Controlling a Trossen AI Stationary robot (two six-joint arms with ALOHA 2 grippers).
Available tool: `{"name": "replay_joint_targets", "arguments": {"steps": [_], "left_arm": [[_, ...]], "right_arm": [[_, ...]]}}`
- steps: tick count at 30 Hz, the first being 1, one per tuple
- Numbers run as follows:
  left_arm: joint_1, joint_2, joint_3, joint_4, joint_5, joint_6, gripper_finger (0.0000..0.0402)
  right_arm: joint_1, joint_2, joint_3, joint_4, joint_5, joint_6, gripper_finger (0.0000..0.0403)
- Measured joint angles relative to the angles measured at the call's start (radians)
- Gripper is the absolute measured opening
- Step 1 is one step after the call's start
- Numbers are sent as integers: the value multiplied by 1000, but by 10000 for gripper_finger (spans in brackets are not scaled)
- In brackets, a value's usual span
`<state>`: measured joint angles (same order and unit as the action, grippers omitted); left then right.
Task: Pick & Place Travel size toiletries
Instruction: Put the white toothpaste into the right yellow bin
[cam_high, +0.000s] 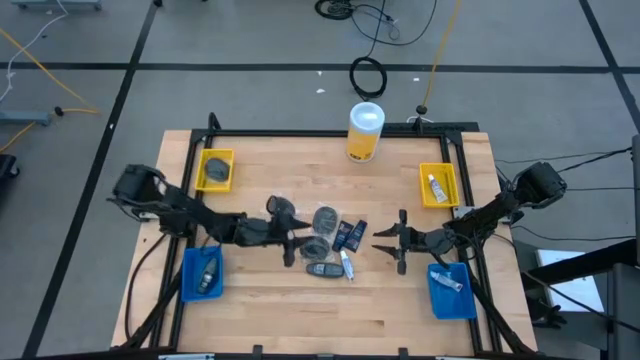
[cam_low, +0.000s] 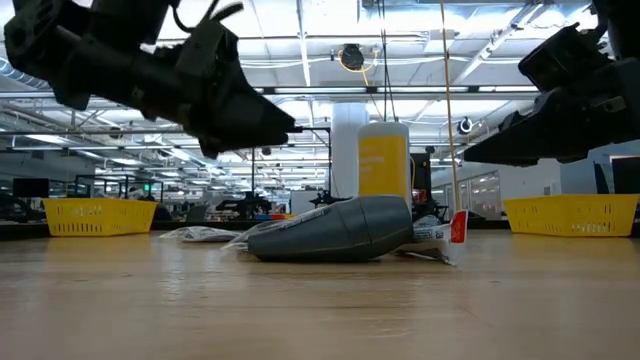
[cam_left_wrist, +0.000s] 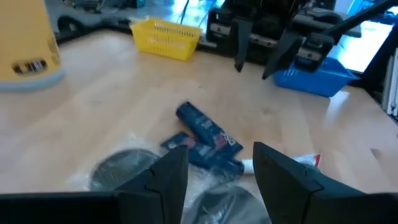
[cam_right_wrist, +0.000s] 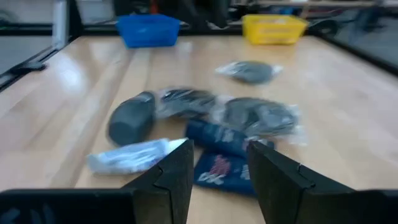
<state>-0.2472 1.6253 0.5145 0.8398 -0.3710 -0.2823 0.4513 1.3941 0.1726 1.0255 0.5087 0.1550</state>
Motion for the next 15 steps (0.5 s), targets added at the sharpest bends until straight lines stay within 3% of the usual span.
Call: {"name": "replay_joint_targets", "arguments": {"steps": [8, 15], "left_arm": [[8, 153, 58, 7, -4, -10, 177], [25, 185, 87, -4, -4, -10, 177]], "right_arm": [[-70, 0, 131, -313, -154, 23, 154], [-149, 0, 273, -530, -244, -97, 229]]}}
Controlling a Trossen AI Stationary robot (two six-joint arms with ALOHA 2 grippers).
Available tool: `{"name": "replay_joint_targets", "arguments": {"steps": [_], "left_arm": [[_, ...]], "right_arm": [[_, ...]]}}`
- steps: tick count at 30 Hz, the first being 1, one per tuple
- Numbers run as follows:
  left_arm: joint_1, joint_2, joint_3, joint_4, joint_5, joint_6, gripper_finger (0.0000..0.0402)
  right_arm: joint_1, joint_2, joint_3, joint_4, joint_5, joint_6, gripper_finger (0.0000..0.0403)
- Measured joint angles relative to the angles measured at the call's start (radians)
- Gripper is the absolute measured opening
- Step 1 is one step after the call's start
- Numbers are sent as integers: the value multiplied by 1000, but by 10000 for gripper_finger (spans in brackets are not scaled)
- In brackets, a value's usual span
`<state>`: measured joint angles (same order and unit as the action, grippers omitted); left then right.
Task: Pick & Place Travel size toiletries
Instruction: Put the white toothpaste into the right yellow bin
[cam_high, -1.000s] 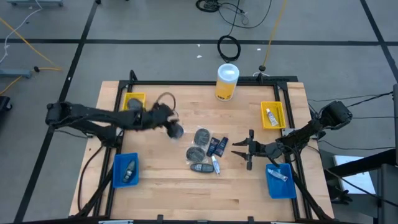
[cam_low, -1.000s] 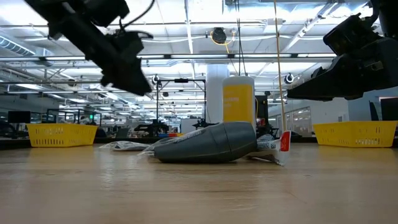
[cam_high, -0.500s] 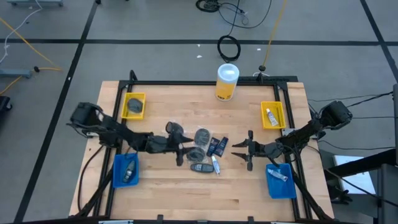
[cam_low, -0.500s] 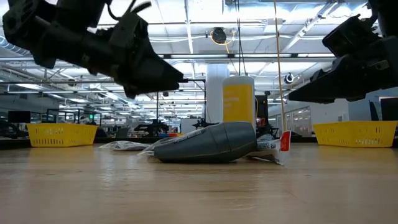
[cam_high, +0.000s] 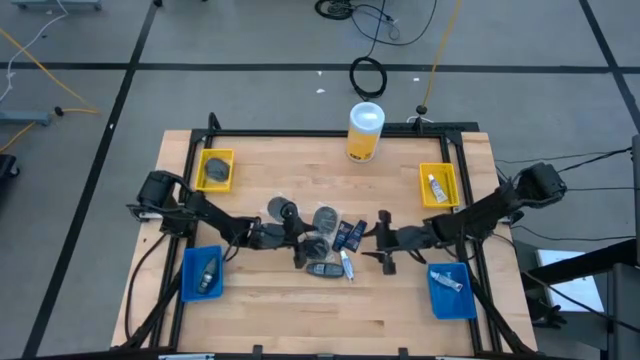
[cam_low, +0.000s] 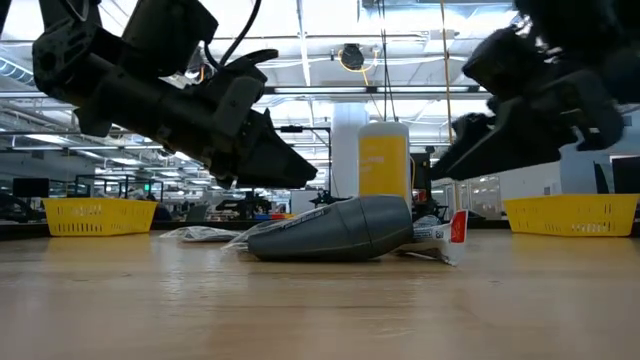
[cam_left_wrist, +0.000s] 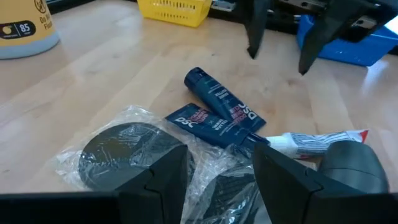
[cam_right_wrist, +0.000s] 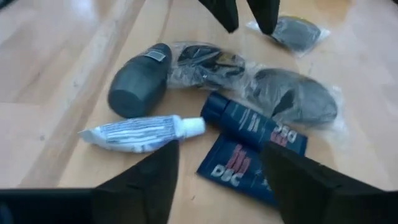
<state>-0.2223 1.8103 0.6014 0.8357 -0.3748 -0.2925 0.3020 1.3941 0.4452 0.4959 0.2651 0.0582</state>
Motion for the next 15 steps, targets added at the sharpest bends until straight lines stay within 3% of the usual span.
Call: {"name": "replay_joint_targets", "arguments": {"steps": [8, 15], "left_arm": [[0, 0, 0, -11, 7, 2, 177], [0, 0, 1, -47, 7, 1, 177]], "right_arm": [[-120, -17, 90, -235, -8, -165, 312], [-105, -137, 126, -471, -9, -149, 331]]}}
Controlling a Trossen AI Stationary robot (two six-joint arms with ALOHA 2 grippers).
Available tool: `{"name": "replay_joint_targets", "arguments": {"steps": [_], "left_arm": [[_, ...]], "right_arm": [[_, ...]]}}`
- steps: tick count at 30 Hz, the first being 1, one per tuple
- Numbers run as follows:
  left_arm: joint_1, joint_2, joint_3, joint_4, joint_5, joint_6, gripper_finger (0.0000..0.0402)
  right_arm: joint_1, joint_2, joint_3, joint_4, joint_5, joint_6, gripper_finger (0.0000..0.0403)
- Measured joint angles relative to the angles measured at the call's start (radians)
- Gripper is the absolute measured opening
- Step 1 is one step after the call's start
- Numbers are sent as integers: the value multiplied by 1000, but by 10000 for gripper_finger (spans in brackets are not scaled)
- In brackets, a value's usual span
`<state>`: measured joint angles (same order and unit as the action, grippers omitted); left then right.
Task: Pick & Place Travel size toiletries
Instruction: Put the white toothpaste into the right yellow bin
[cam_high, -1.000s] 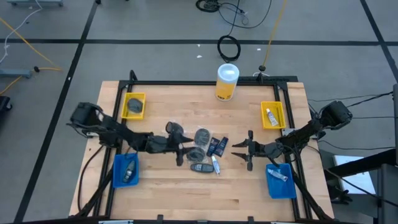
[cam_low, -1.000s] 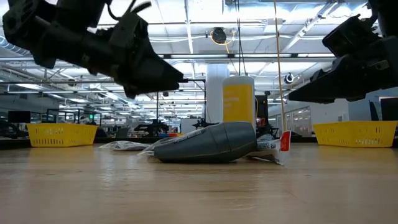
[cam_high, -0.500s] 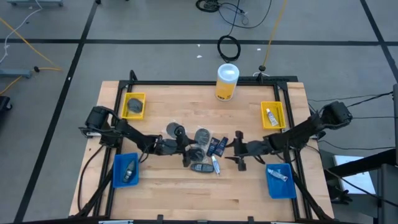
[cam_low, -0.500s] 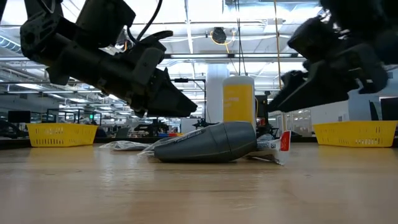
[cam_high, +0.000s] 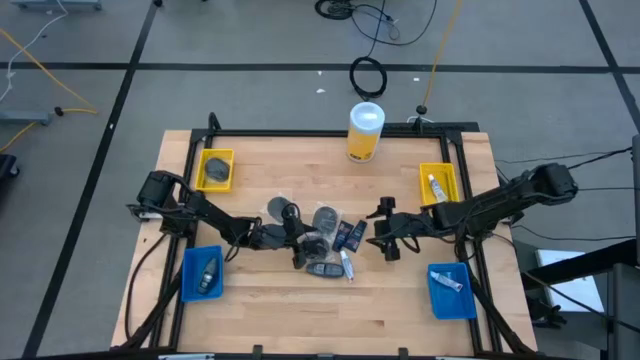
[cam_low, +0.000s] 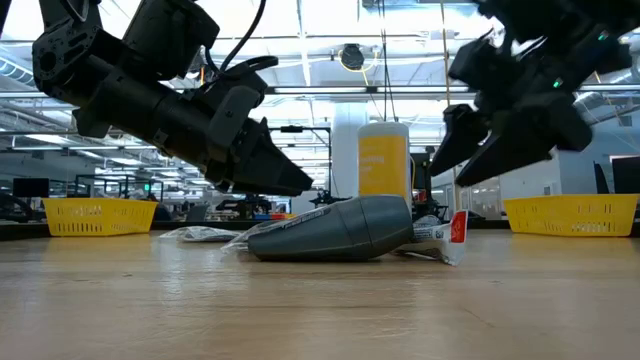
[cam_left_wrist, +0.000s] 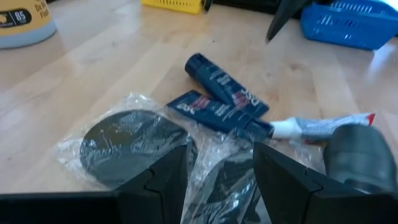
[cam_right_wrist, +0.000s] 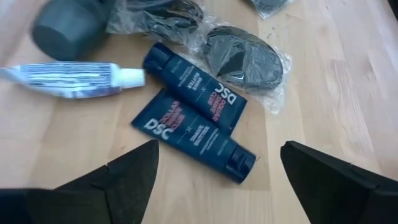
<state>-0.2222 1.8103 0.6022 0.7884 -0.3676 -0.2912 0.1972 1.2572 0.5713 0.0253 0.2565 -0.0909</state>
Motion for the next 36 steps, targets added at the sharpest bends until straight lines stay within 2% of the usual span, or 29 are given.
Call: {"name": "replay_joint_targets", "arguments": {"steps": [8, 20, 32, 36], "left_arm": [[0, 0, 0, -8, 0, -5, 177], [0, 0, 0, -7, 0, -5, 177], [0, 0, 0, -7, 0, -5, 177], [3, -4, 0, -9, 1, -59, 177]], "right_arm": [[43, -109, 1, -79, 1, 60, 321], [47, -84, -36, 4, 0, 7, 320], [47, -106, -43, 10, 3, -1, 320], [47, -106, -43, 9, 3, 1, 320]]}}
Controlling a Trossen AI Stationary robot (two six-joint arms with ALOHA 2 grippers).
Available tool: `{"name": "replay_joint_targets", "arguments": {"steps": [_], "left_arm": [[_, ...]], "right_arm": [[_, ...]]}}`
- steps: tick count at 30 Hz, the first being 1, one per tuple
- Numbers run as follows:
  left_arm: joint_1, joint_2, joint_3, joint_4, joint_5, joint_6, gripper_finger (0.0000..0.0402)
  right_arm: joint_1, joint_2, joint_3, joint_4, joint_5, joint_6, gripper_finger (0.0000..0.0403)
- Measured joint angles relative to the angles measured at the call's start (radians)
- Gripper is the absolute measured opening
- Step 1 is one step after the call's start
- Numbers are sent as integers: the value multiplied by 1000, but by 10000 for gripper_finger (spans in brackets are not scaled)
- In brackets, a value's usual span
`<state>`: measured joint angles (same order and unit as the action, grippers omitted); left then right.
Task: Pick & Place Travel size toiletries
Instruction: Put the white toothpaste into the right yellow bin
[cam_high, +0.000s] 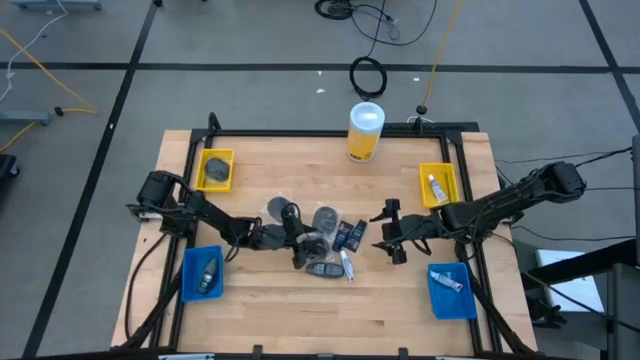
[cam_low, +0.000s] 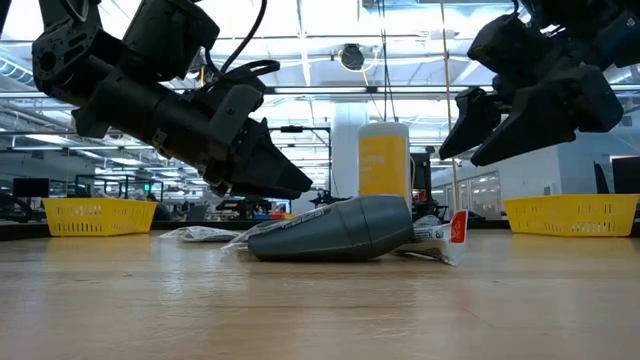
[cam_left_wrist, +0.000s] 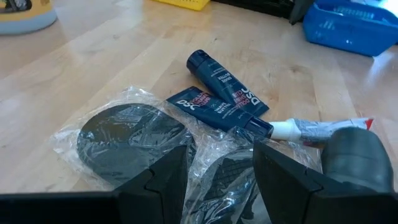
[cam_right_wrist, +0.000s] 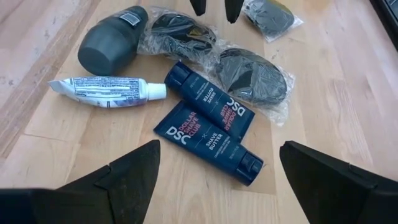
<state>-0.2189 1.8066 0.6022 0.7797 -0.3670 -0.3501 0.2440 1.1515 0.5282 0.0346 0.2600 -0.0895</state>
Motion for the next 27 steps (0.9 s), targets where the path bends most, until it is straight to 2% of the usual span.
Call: {"name": "replay_joint_targets", "arguments": {"steps": [9, 27], "left_arm": [[7, -63, 0, -53, 0, -13, 177], [7, -63, 0, -97, 0, -22, 177]], "right_arm": [[0, 0, 0, -2, 0, 3, 320], [1, -2, 0, -33, -3, 26, 320]]}}
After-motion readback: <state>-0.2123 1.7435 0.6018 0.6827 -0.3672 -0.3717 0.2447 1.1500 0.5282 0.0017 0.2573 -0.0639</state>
